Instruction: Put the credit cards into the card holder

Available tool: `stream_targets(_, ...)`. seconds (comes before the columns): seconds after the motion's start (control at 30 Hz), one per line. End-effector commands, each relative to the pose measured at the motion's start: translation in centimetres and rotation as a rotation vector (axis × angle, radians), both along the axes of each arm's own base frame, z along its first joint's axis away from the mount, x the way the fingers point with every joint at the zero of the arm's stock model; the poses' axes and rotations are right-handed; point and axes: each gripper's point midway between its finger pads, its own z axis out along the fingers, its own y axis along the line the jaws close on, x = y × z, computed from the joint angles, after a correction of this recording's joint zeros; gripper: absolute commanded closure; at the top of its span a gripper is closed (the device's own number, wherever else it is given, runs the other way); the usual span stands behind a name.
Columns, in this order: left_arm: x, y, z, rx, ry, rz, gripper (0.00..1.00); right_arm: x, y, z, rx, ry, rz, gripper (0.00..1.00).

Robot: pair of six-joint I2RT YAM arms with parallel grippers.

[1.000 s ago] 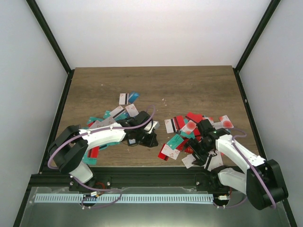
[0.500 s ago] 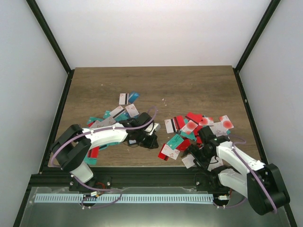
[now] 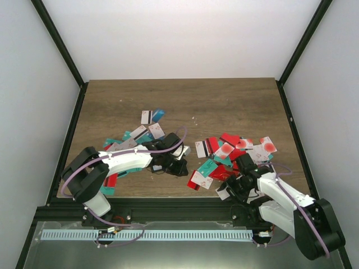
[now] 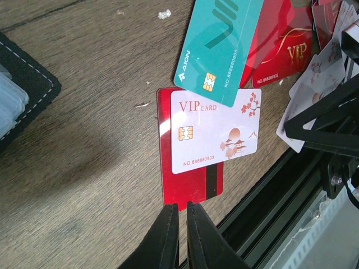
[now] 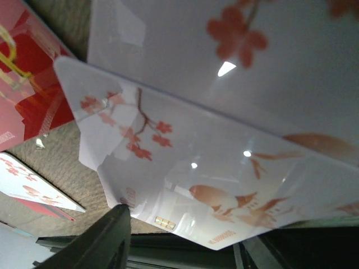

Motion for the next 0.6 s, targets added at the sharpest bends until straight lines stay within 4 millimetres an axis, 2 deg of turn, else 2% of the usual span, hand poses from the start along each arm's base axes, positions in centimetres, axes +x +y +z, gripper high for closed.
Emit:
stream_targets(0.0, 0.0, -0.4, 0.2, 0.001, -0.003, -0.015, 0.93, 1.4, -0.4, -1.1, -0.024, -0.072, -0.014, 0.52)
stream_targets(0.27, 0.2, -0.6, 0.2, -0.002, -0.007, -0.013, 0.93, 2.5, 0.0, 1.2, -0.024, -0.117, 0.03, 0.61)
stream_targets(0.57, 0.3, -0.8, 0.1, -0.006, -0.009, -0.01, 0.93, 2.7, 0.1, 2.4, -0.02, -0.135, 0.06, 0.74)
